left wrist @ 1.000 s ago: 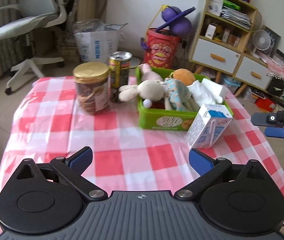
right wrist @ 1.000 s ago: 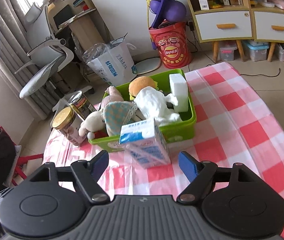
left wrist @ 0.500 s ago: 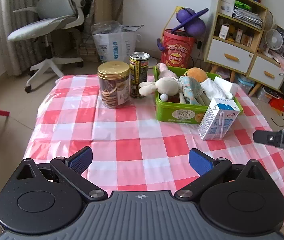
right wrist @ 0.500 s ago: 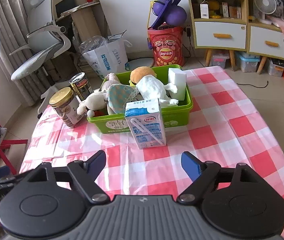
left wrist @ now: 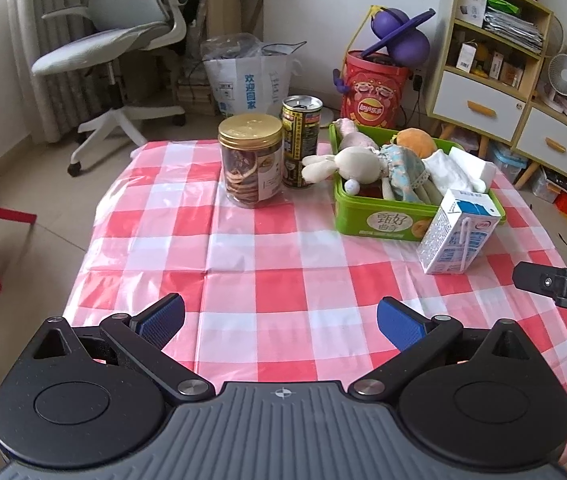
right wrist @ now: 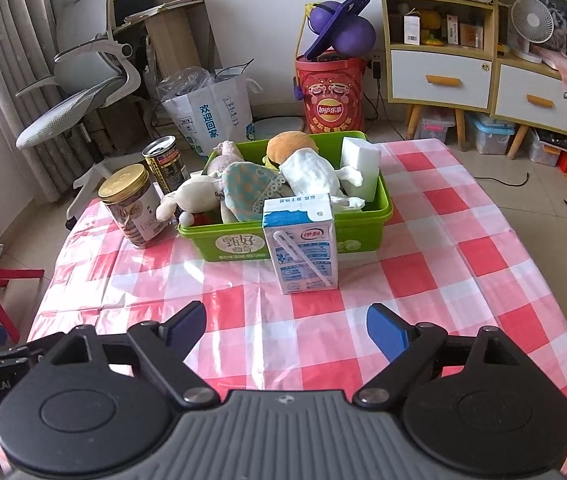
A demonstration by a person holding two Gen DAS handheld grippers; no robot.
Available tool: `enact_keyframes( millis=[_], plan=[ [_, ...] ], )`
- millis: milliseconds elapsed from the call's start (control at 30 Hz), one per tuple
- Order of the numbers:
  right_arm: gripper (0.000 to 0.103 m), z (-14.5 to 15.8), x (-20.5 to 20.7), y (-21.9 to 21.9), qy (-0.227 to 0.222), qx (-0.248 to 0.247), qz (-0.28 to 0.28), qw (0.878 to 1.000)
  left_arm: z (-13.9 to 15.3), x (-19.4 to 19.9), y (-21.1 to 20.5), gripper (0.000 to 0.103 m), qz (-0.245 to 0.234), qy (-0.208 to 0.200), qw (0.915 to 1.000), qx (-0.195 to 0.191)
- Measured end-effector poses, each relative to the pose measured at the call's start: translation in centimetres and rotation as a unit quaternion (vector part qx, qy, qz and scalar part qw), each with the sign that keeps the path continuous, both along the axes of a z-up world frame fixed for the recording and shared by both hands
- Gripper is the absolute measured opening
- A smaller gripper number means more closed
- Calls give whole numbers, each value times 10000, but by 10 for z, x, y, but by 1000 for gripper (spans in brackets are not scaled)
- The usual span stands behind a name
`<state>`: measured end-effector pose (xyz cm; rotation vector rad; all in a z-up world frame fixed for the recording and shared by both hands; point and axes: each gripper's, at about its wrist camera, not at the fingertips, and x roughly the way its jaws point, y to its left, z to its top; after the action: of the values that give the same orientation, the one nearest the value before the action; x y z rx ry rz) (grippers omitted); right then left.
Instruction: Organize soft objects
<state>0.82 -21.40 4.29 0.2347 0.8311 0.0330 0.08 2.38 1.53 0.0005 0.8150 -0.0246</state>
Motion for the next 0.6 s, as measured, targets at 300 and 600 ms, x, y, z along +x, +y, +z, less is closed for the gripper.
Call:
enact_keyframes(
  millis=[300,600],
  plan=[
    [64,0,-1,0,0,73,-86,9999,-8,2,4,98,172,137,9997,135],
    [64,3,-4,1,-38,36,-56,10000,-3,2,-6,98,176,61,9997,170]
  ],
)
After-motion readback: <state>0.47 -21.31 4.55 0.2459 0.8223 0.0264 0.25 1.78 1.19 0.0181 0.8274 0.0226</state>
